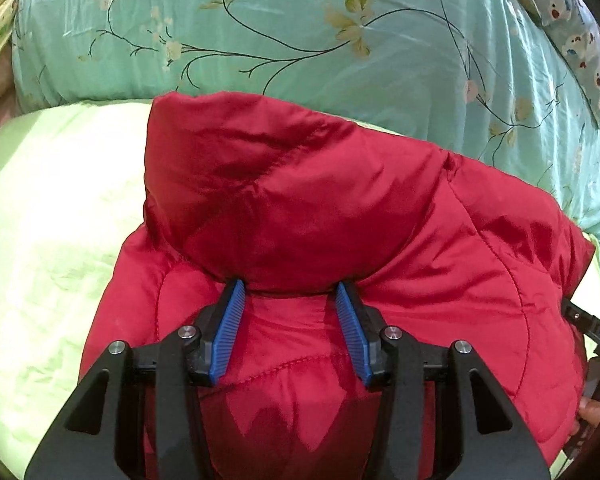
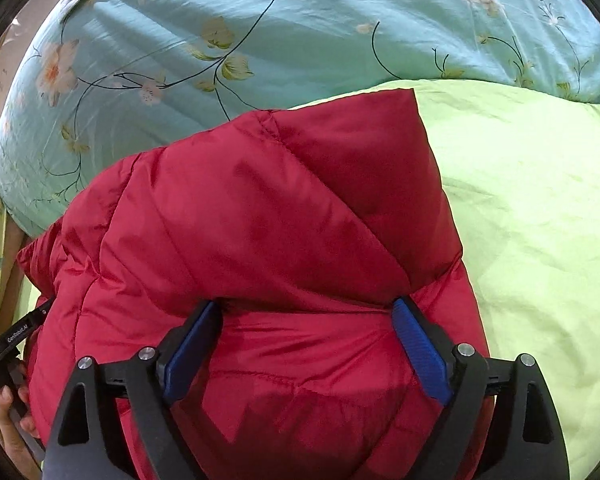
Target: Fold large clothes
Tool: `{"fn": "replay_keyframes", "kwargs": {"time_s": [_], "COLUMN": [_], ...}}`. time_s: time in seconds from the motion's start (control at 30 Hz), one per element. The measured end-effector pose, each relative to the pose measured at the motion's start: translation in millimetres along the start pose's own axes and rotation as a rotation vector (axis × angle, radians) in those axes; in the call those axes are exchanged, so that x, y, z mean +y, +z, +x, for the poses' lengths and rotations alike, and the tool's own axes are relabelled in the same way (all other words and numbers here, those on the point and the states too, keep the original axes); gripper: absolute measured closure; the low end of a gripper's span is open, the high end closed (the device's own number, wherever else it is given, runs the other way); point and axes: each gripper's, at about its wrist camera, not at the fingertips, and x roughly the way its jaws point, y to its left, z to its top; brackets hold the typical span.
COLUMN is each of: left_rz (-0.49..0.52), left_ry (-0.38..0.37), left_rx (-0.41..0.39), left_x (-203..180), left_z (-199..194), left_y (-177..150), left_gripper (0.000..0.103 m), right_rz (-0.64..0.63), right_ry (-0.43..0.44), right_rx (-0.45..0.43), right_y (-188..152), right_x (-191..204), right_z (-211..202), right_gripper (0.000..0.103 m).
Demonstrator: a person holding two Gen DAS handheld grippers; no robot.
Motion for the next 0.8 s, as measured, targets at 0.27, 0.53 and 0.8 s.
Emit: {"fn": "replay_keyframes", "kwargs": {"time_s": [0.27,0.53,0.8], "left_rz": [-0.006,-0.001,-0.024], "left_ry": [-0.026,-0.016,-0.092], "left_rx": [-0.017,-0.005,-0.029], "left_x": [16,28,36], "left_z": [-22,-19,-54], "left_y": [-2,-3,-15], "left_gripper": [0.056,0.056,0.048], "right_rz": [0.0,0.006,0.018], "right_ry": [0.01,0.017,0.063], "right_rx": [-0.003,-0.026,-0.082], "right_y": [4,0,-26], "right_x": [-2,-3,-16], "right_z": [6,-12,-66], "right_gripper": [0.013,0.013,0.013]}}
